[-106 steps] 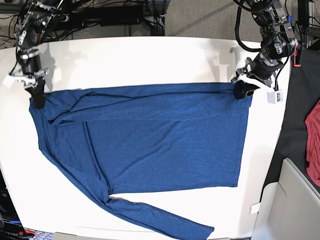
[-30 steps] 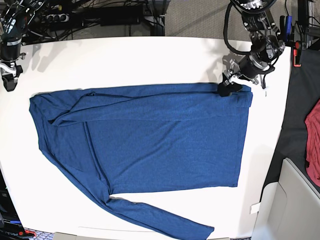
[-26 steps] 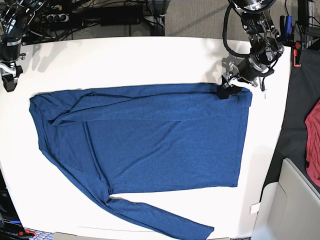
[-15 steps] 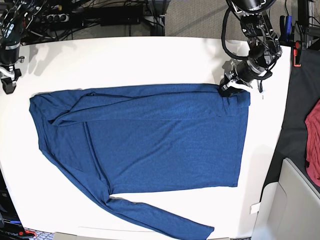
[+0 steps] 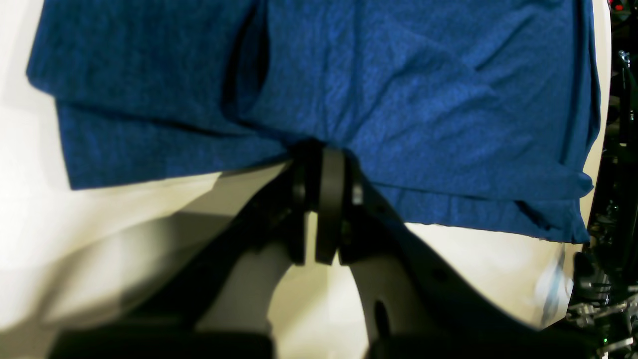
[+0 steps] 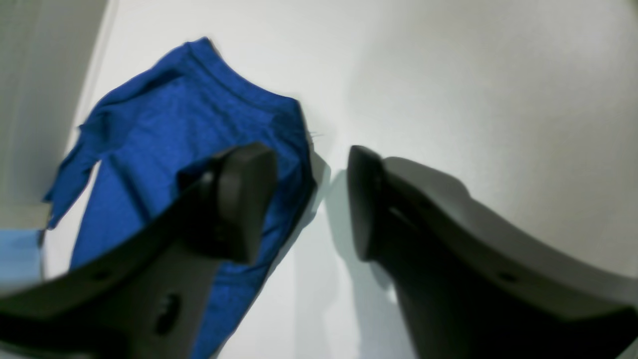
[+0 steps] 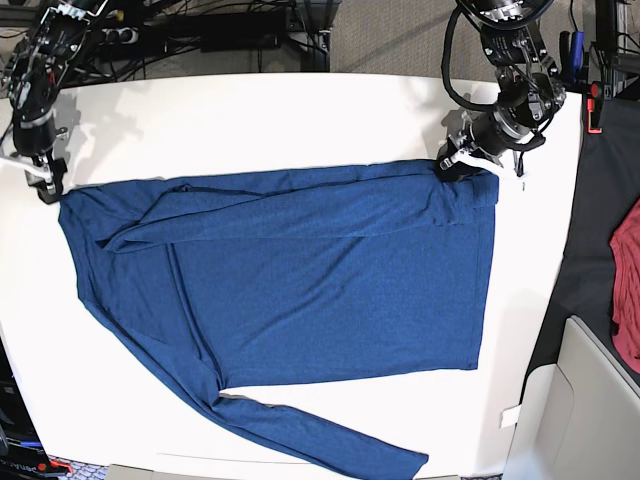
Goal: Fold the T-shirt properly
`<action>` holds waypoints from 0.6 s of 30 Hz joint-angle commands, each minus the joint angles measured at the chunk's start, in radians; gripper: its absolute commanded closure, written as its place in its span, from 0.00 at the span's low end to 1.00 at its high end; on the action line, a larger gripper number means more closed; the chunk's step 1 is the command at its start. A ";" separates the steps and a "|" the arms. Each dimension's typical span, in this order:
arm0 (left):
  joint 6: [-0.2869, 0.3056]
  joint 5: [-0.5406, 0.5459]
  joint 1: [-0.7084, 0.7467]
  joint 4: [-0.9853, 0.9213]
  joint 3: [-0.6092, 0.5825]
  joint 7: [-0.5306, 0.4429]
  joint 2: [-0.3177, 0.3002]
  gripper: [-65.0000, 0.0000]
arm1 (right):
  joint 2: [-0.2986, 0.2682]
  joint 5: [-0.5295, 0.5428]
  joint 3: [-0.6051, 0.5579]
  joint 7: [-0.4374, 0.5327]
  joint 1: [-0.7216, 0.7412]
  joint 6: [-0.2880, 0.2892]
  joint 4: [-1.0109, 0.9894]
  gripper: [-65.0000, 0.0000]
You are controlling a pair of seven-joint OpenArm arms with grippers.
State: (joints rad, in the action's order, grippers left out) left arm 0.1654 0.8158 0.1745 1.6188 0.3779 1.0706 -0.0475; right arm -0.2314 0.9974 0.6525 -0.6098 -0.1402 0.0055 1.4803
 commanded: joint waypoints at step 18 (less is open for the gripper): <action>-0.008 -0.025 -0.002 0.007 0.000 0.023 -0.005 1.00 | -0.012 -0.025 -0.064 -0.035 0.158 -0.011 -0.149 0.71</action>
State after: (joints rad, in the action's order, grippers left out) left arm 0.1654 0.8158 0.1741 1.6184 0.3779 1.0710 -0.0475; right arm -0.2317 0.9741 0.5865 -0.6319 0.0105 -0.0013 1.3235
